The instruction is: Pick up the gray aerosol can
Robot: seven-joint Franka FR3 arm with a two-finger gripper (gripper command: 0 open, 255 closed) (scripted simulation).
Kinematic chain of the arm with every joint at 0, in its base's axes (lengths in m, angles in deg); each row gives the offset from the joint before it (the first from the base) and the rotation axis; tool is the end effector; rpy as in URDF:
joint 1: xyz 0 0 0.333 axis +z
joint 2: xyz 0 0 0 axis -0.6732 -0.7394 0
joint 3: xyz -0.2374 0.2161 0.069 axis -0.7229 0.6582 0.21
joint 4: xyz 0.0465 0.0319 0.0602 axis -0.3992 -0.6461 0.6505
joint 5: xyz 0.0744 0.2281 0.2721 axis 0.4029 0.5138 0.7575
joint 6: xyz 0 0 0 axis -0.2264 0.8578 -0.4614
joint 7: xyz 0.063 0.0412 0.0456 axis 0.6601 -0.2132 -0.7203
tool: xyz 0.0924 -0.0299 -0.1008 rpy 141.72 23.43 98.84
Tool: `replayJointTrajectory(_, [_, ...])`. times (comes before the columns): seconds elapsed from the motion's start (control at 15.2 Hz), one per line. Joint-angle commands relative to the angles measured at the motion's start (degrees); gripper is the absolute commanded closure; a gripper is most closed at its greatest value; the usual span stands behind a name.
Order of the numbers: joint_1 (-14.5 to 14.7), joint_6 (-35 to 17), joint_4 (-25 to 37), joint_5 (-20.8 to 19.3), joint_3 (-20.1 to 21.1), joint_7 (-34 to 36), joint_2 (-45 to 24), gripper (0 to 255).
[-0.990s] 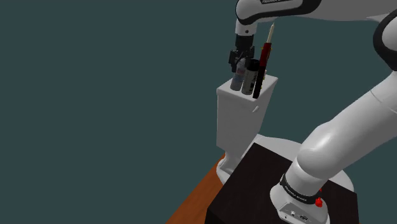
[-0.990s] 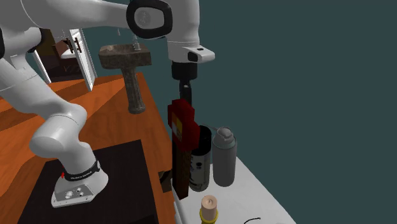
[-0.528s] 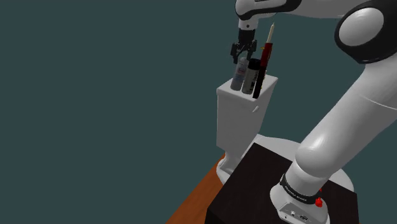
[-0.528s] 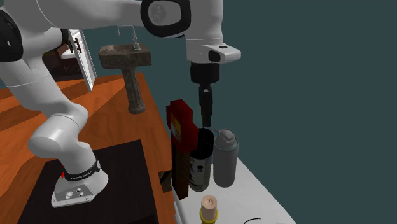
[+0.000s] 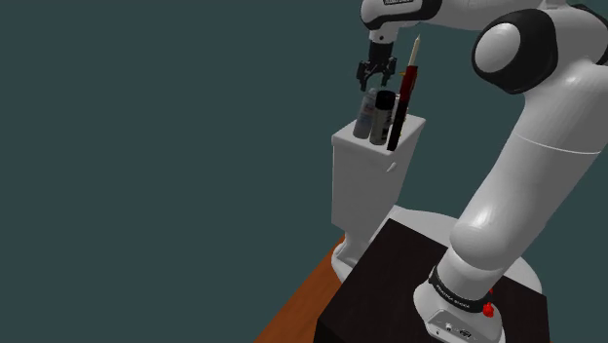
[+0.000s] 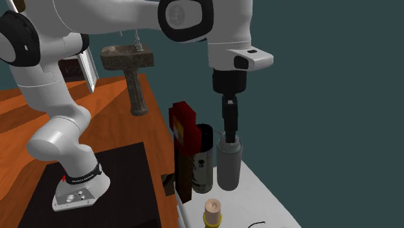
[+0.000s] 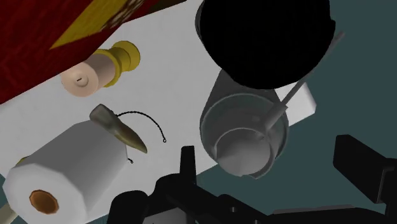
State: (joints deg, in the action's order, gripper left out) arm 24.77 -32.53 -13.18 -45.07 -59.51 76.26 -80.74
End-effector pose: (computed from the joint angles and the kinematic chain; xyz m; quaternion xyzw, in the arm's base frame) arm 0.4510 -0.3277 0.5845 0.9686 -0.2386 0.0275 0.0642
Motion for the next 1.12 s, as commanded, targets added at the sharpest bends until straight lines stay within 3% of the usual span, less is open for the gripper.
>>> replayJointTrajectory(0.0, [-0.06, -1.64, -1.63, -0.05, -0.06, 0.15, 0.07, 0])
replayJointTrajectory(0.33, [-0.02, -4.46, -4.79, -0.21, -0.04, 0.47, 0.41, 0])
replayJointTrajectory(0.4, [-0.01, -4.46, -4.81, -0.22, -0.02, 0.5, 0.42, 255])
replayJointTrajectory(1.06, [-0.03, -3.68, -3.94, -0.17, -0.04, 0.38, 0.34, 255])
